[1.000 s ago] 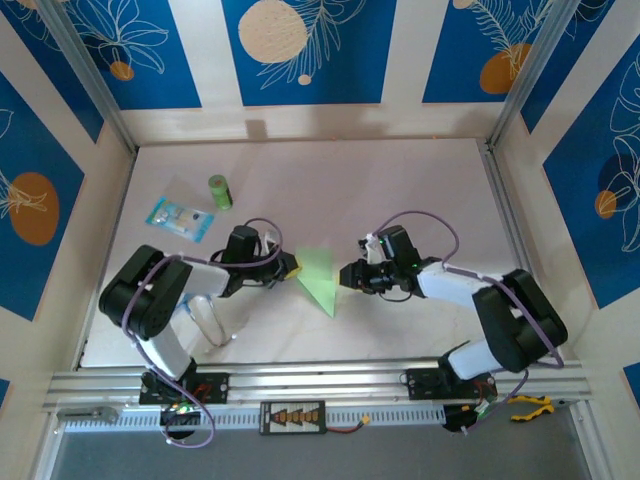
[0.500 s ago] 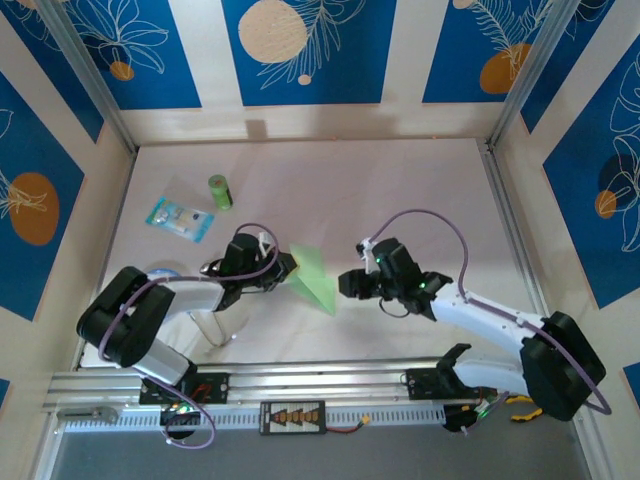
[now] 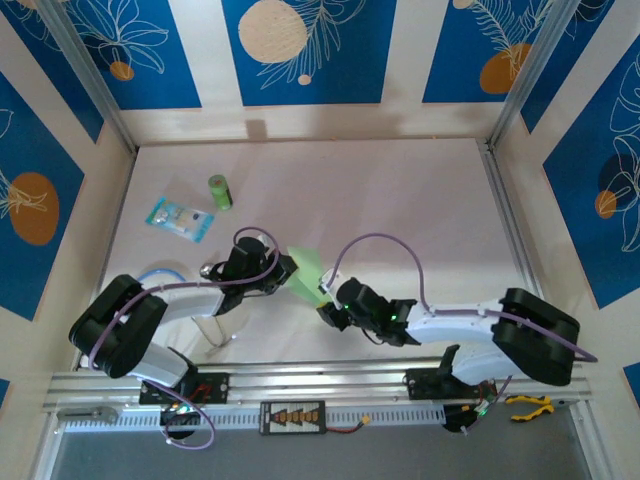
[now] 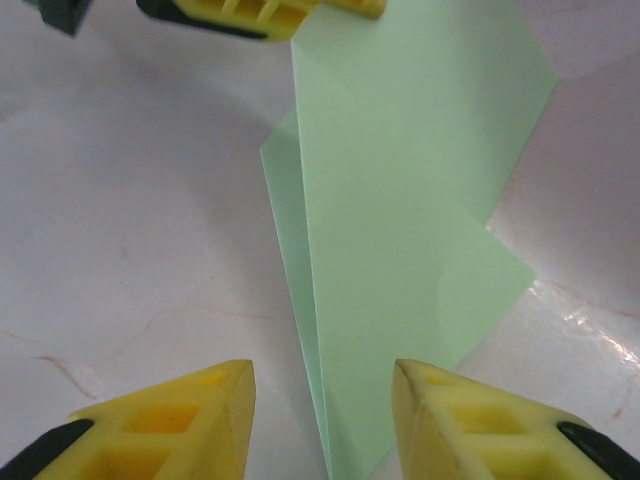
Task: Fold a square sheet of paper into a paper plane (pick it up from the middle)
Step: Fourth fold the wing at the center of the table.
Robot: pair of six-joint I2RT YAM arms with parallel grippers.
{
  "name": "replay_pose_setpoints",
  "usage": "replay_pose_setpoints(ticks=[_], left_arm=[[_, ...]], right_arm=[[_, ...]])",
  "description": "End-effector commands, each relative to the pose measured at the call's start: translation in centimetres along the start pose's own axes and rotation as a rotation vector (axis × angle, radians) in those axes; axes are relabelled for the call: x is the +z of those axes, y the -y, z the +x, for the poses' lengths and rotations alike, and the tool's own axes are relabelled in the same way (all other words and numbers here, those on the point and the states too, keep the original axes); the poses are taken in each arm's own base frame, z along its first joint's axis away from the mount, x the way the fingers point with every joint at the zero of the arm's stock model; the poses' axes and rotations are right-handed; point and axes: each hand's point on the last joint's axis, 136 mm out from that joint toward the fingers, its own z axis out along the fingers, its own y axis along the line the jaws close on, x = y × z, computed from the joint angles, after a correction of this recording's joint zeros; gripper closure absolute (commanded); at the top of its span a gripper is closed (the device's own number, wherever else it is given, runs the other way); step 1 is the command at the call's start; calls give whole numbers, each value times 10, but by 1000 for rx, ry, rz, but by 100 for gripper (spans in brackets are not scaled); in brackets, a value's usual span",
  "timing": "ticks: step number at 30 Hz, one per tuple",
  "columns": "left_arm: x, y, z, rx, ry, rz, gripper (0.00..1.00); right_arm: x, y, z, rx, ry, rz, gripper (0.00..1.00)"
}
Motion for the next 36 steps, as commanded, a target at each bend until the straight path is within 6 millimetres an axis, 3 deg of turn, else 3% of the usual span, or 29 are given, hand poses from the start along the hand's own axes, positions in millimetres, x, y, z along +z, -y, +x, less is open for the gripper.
replay_pose_setpoints(ticks=[1,5,11,23,29,32,36], left_arm=[[-3,8,-1,3,11,5,100],[-3,9,-2,2,12,7,100],[-2,14,-1,11,1,9,100],[-5,15,-3,34,5,-11,100],[-6,7,-3,65,0,-67,68],[-5,1,-6,67,0,-93,62],[-2,-5,-9,65,-18,-110,63]], right_arm=[[8,4,-28,-77,89,81,59],[18,-3,-23,-140,64,86,59],[30,3,-14,-189,26,166,60],[34,5,-8,-179,11,190,79],[35,6,-4,-176,3,174,84],[35,10,-4,-167,9,174,85],[35,11,-5,-154,14,156,85]])
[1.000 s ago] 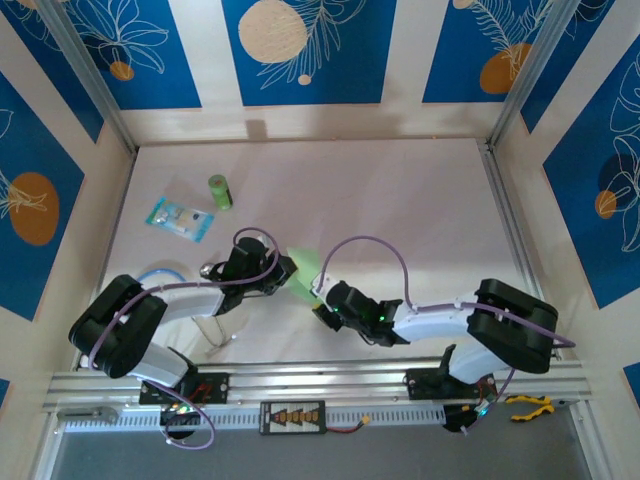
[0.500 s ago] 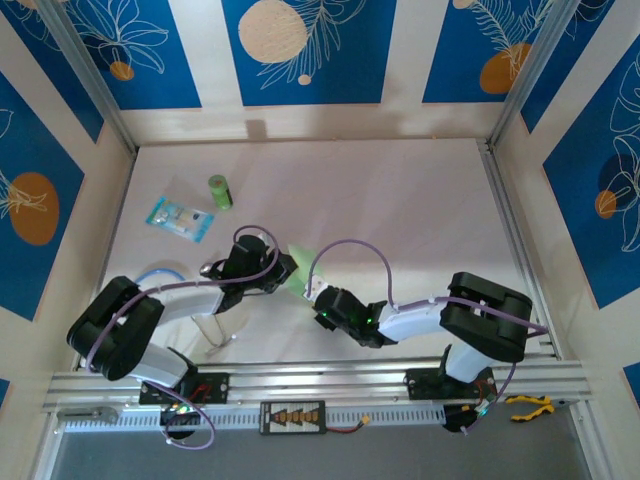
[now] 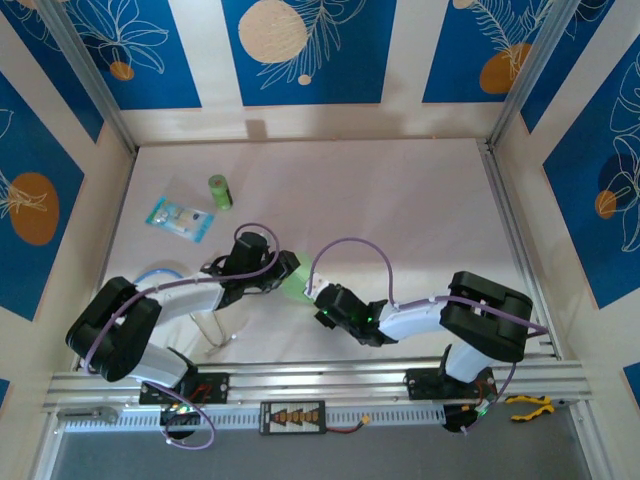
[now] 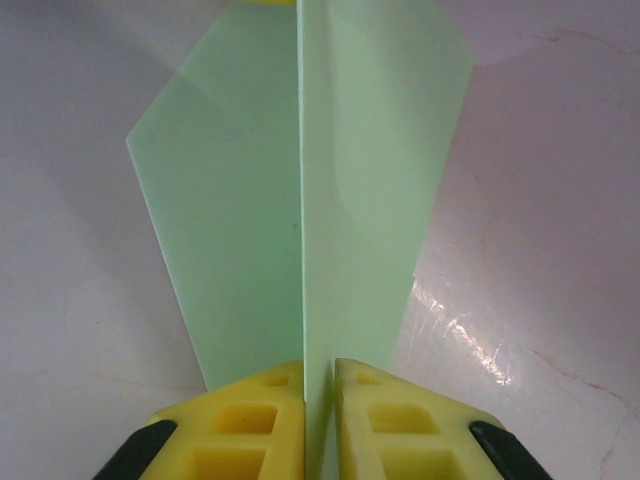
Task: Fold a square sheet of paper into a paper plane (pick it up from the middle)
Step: Fourth fold the wing at the center of the table.
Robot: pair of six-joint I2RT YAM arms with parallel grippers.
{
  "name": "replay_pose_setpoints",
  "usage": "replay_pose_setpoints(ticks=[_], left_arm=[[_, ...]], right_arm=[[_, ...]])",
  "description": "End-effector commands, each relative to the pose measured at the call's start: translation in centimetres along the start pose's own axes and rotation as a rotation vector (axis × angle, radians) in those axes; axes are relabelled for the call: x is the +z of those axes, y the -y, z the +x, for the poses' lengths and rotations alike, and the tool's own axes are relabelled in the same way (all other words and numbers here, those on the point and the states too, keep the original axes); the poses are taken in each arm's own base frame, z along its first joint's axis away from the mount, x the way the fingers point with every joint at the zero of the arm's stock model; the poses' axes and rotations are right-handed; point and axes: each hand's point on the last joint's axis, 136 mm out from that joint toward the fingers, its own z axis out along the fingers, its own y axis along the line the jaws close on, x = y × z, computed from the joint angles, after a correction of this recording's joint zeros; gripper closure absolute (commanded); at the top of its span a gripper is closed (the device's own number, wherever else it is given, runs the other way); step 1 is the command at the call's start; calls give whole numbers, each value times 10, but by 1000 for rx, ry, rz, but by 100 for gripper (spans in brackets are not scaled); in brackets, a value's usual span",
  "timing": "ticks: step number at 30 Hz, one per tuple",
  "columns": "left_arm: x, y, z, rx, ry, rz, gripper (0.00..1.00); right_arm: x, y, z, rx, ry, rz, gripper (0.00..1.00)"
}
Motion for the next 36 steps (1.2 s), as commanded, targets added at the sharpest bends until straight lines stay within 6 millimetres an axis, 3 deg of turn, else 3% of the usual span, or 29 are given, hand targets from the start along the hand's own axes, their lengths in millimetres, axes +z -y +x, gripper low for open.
replay_pose_setpoints(ticks=[1,6,9,16,27,36], left_arm=[[2,0,-4,19,-10,-14,66],[1,4,-6,21,-8,2,88],[0,6,-7,15,-6,9,94],[1,4,-4,-3,-12,16,96],[1,3,-5,-3,-9,15,96],[1,4,-4,-1,-12,15,97]], right_arm=[[-2,0,-9,25,39,-18,84],[-6,-1,-11,47,37,-32,80],[-9,-1,-14,71,40,-31,77],[-7,4,-14,75,27,9,75],[-7,-1,-13,87,16,-17,83],[-9,-2,-19,110,32,-35,81]])
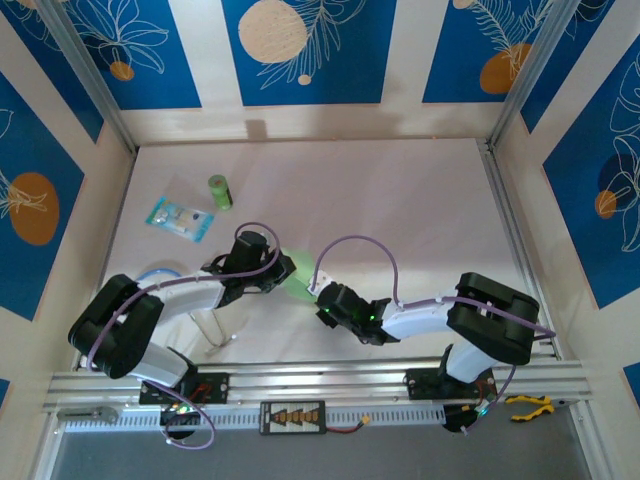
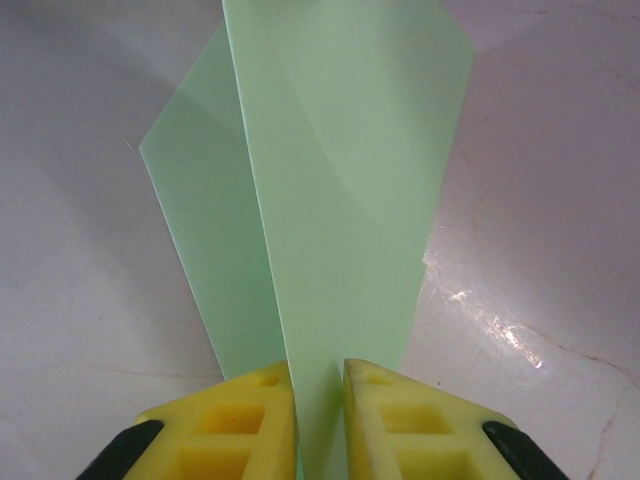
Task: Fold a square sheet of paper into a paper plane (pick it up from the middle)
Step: Fourth fold the wing at the center of the table.
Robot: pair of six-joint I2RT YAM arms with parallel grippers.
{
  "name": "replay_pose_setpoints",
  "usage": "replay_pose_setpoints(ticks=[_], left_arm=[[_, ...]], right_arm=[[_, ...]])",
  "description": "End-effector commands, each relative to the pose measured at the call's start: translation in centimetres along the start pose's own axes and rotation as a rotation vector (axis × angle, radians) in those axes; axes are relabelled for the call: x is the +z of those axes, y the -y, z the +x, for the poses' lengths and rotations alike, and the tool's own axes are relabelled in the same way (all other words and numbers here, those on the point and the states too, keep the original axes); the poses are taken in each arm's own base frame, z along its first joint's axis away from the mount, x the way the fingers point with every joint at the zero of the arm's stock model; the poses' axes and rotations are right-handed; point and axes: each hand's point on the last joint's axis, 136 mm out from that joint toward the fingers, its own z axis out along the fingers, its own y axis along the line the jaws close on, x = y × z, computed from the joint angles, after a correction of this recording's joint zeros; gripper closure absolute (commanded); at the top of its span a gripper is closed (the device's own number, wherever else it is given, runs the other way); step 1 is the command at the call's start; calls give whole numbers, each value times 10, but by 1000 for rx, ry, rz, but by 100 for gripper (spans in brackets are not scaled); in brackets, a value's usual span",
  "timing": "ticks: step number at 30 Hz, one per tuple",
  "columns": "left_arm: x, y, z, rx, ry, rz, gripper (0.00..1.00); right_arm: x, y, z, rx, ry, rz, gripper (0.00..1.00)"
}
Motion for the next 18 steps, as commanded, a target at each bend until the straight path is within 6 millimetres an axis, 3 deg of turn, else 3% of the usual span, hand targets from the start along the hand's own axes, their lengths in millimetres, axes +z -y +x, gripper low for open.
replay_pose_setpoints(ticks=[1,18], left_arm=[[-1,7,-3,-11,0,20,97],[-1,6,-3,-10,-2,15,98]], right_arm=[[-3,-3,-21,45,49,-20,82],[-3,-2,-21,74,52,-28,77]])
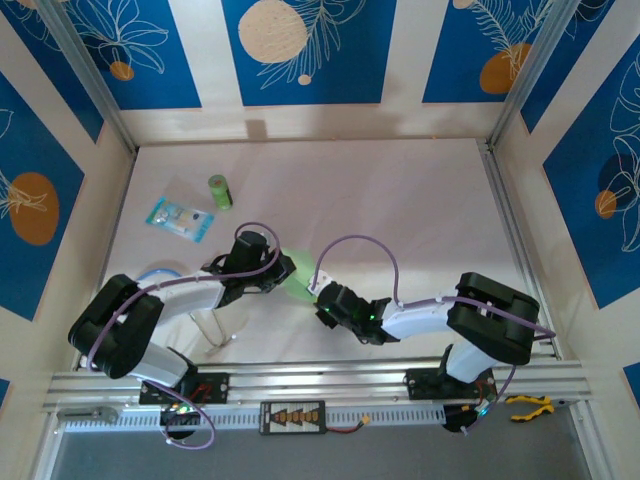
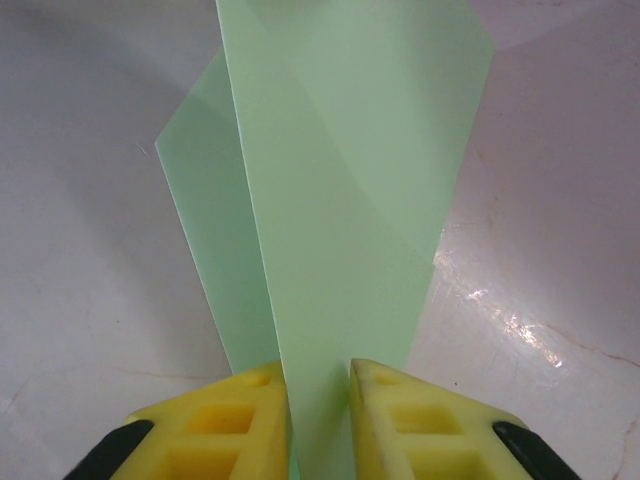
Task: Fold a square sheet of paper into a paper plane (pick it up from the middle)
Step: Fourth fold the wing at the center of the table.
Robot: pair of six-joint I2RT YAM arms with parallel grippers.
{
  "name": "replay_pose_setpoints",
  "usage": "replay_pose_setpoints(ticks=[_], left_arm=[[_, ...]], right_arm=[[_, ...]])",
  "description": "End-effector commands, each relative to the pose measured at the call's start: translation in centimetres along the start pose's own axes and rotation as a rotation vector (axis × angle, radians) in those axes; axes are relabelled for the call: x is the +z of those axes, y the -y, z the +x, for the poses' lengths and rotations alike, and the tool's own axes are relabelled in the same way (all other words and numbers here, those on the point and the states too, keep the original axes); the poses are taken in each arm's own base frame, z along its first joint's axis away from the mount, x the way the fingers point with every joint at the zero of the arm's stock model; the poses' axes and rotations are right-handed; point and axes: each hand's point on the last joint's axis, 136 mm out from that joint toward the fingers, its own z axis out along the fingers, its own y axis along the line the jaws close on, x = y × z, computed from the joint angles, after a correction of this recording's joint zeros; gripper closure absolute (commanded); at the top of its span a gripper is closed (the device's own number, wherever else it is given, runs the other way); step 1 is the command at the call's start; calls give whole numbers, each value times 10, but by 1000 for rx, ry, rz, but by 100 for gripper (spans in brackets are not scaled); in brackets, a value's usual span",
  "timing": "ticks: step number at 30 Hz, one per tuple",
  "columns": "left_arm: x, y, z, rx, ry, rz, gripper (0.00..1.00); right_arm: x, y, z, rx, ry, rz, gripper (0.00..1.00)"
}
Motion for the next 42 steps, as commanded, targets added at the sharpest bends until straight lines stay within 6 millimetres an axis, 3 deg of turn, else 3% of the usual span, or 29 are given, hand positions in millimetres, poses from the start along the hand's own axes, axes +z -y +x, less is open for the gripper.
replay_pose_setpoints(ticks=[1,22,42], left_arm=[[-1,7,-3,-9,-1,19,98],[-1,8,-3,-7,-2,16,98],[-3,10,-5,-6,5,17,98]], right_arm=[[-3,-1,-22,44,57,-10,77],[-1,-3,-27,54,57,-49,80],[4,0,-14,72,9,-32,85]])
